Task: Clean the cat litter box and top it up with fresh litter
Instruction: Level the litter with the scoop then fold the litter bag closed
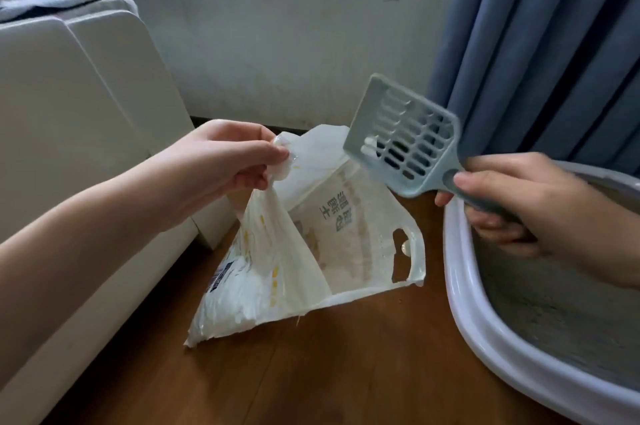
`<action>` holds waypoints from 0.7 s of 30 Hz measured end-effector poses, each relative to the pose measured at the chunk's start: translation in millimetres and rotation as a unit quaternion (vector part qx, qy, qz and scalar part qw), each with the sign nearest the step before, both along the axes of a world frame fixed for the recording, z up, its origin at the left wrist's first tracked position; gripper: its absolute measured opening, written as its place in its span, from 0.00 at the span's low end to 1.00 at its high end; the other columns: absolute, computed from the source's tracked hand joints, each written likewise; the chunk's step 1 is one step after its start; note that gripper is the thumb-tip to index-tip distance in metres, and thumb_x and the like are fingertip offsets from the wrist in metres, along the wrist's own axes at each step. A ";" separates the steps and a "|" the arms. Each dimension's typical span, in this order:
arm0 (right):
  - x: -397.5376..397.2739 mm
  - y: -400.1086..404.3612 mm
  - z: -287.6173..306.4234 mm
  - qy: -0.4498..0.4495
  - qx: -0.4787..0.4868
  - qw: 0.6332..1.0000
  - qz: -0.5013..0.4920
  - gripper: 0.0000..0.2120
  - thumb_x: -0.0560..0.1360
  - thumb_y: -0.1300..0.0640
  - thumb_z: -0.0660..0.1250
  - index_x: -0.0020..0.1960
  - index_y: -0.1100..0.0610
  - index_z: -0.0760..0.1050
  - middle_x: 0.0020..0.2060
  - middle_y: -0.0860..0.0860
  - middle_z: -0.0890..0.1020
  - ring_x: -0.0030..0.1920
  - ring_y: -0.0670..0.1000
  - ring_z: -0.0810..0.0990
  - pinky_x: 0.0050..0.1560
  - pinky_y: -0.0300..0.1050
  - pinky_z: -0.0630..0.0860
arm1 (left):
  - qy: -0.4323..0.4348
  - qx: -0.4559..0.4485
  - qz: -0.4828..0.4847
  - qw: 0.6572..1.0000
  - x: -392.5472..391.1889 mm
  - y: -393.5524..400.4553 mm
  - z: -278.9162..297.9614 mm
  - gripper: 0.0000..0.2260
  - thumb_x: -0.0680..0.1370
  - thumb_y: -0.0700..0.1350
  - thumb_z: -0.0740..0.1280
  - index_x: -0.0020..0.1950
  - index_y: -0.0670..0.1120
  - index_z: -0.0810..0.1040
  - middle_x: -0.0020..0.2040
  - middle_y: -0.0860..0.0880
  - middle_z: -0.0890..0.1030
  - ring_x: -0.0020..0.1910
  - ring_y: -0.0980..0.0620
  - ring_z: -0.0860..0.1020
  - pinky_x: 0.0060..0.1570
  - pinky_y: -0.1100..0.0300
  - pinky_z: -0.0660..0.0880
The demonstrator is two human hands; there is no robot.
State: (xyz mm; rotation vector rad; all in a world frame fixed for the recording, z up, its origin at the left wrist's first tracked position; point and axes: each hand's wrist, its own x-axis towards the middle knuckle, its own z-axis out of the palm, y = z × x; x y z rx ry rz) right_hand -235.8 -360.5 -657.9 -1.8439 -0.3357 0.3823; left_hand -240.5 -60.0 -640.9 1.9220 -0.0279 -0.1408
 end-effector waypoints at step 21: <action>15.0 45.1 -35.1 -0.319 -0.453 0.807 0.204 0.07 0.76 0.52 0.66 0.50 0.52 0.80 0.36 0.46 0.78 0.36 0.45 0.78 0.31 0.36 0.74 | -0.002 0.029 -0.020 0.999 -1.3 -17.0 -10.5 0.11 0.68 0.48 0.71 0.43 0.41 0.81 0.41 0.42 0.79 0.42 0.46 0.75 0.48 0.54 0.73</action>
